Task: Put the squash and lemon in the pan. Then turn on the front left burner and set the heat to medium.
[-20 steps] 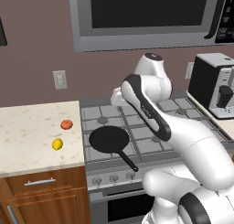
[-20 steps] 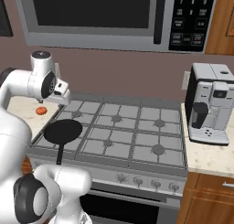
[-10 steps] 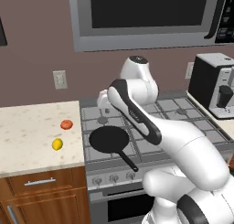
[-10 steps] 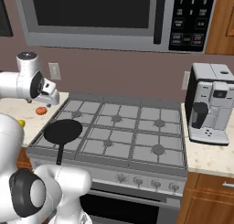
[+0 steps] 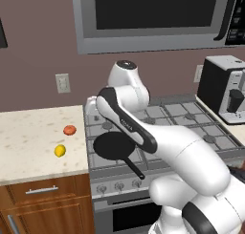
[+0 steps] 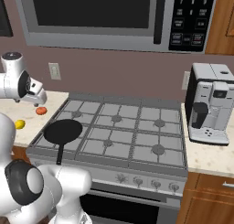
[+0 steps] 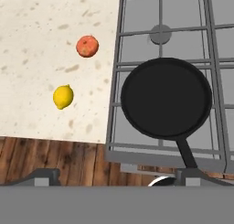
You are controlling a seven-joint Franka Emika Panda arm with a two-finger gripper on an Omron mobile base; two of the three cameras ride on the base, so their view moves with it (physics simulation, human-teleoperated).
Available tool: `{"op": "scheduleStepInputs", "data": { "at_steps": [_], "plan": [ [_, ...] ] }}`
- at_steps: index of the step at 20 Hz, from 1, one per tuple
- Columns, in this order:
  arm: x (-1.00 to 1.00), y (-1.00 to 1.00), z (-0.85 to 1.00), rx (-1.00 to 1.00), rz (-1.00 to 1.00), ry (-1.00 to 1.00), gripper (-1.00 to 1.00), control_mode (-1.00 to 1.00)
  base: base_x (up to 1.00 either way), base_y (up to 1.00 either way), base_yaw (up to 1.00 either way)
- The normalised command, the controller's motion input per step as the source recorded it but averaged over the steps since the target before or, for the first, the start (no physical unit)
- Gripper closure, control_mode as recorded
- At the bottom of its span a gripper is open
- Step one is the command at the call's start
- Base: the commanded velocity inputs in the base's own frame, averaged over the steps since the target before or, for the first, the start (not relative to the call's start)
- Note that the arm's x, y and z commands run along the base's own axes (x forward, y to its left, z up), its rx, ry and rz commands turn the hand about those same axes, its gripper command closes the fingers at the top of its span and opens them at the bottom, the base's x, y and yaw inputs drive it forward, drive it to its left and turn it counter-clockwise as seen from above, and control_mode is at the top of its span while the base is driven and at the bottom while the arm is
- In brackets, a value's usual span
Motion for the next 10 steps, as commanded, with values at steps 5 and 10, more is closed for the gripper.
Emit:
{"op": "scheduleStepInputs", "data": {
  "at_steps": [5,10],
  "plan": [
    [0.1,0.43,0.0,0.0,0.0,0.0,-1.0,-1.0,0.0,0.0,0.0],
    [0.1,0.26,-0.07,0.0,-0.06,0.07,-1.0,-1.0,0.0,0.0,0.0]
  ]
}}
